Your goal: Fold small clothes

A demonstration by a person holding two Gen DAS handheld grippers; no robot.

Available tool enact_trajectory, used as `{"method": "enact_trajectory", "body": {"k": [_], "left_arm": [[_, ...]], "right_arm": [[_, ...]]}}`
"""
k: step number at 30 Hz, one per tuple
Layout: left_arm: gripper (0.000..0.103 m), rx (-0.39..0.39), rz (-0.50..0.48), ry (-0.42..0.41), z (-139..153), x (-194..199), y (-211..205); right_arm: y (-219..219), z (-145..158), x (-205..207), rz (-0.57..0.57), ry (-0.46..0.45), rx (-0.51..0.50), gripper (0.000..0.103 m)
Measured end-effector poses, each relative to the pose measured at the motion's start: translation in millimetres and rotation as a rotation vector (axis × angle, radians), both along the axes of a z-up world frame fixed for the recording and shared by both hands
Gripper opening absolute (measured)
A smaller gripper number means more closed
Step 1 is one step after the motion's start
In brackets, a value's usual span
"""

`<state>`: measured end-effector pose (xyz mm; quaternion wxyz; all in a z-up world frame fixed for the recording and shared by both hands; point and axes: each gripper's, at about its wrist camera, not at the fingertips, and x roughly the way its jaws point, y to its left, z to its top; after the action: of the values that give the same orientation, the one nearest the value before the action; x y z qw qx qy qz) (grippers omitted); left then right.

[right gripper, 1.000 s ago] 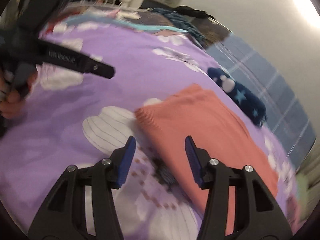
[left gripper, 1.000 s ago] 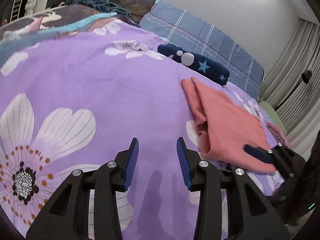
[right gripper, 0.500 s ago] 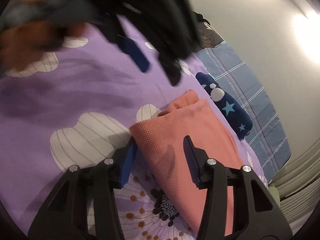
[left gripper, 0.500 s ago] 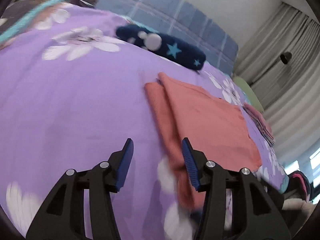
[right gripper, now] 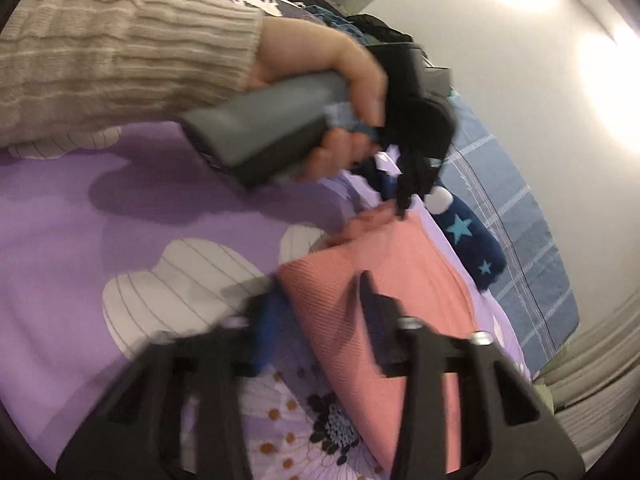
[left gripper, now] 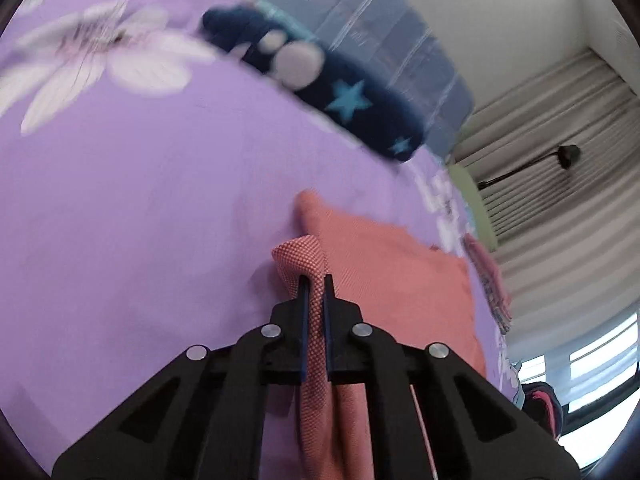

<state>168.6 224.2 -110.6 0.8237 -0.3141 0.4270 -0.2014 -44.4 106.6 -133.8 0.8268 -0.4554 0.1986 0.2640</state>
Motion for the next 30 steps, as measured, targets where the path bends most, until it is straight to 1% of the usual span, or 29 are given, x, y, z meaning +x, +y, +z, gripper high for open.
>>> {"method": "enact_trajectory", "body": {"k": [1,2,3,4,5,6,7,8,9,10,11,12,14,16,18,21,23,24,25,27,30], "left_arm": [[0.005,0.025,-0.009,-0.051,13,-5,-4],[0.005,0.05,-0.015,-0.08,22,-9,-7],[0.005,0.085,-0.02,-0.104,29,-13,-10],[0.005,0.115,-0.021,-0.11,30,-12,-12],[0.005,0.156,-0.019,-0.105,27,-11,-14],[0.005,0.194,-0.012,-0.091,21,-8,-16],[0.005,0.255,0.012,-0.068,10,-5,-17],[0.005,0.294,0.036,-0.038,-2,-1,-15],[0.005,0.275,0.042,-0.019,-10,-1,-10],[0.006,0.202,0.058,-0.02,-16,-3,-2],[0.006,0.154,0.064,-0.015,-16,-7,5],[0.006,0.13,0.063,-0.005,-13,-9,10],[0.01,0.157,0.047,-0.016,-7,-16,12],[0.02,0.186,0.01,-0.029,0,-28,12],[0.023,0.215,-0.032,-0.041,4,-44,9],[0.024,0.286,-0.143,-0.069,6,-81,-7],[0.025,0.326,-0.2,-0.086,5,-97,-21],[0.025,0.364,-0.223,-0.107,5,-107,-30],[0.025,0.403,-0.226,-0.126,5,-114,-35],[0.025,0.456,-0.227,-0.142,1,-121,-40],[0.025,0.506,-0.234,-0.148,1,-126,-43]], "right_arm": [[-2,6,2,-0.003,0.02,0.032,0.006],[-6,14,4,-0.009,0.053,0.078,0.005],[-9,21,5,-0.01,0.08,0.113,0.005],[-12,27,7,-0.013,0.104,0.151,0.005],[-15,34,10,-0.018,0.123,0.182,0.005],[-16,34,11,-0.018,0.131,0.186,0.005],[-16,32,13,-0.016,0.144,0.178,0.005],[-15,27,14,-0.015,0.163,0.165,0.005],[-15,20,16,-0.015,0.185,0.151,0.005],[-16,15,15,-0.014,0.192,0.139,0.006],[-16,11,12,-0.012,0.193,0.133,0.006],[-16,9,11,-0.01,0.196,0.131,0.007],[-17,10,6,-0.012,0.206,0.147,0.007],[-21,12,8,-0.014,0.222,0.172,0.007],[-23,12,11,-0.02,0.232,0.183,0.007],[-23,11,11,-0.019,0.226,0.18,0.008],[-21,10,10,-0.014,0.222,0.173,0.01],[-20,9,10,-0.014,0.22,0.17,0.01],[-20,9,9,-0.014,0.217,0.168,0.011],[-20,9,9,-0.011,0.213,0.168,0.011],[-21,12,4,-0.004,0.207,0.18,0.011]]}}
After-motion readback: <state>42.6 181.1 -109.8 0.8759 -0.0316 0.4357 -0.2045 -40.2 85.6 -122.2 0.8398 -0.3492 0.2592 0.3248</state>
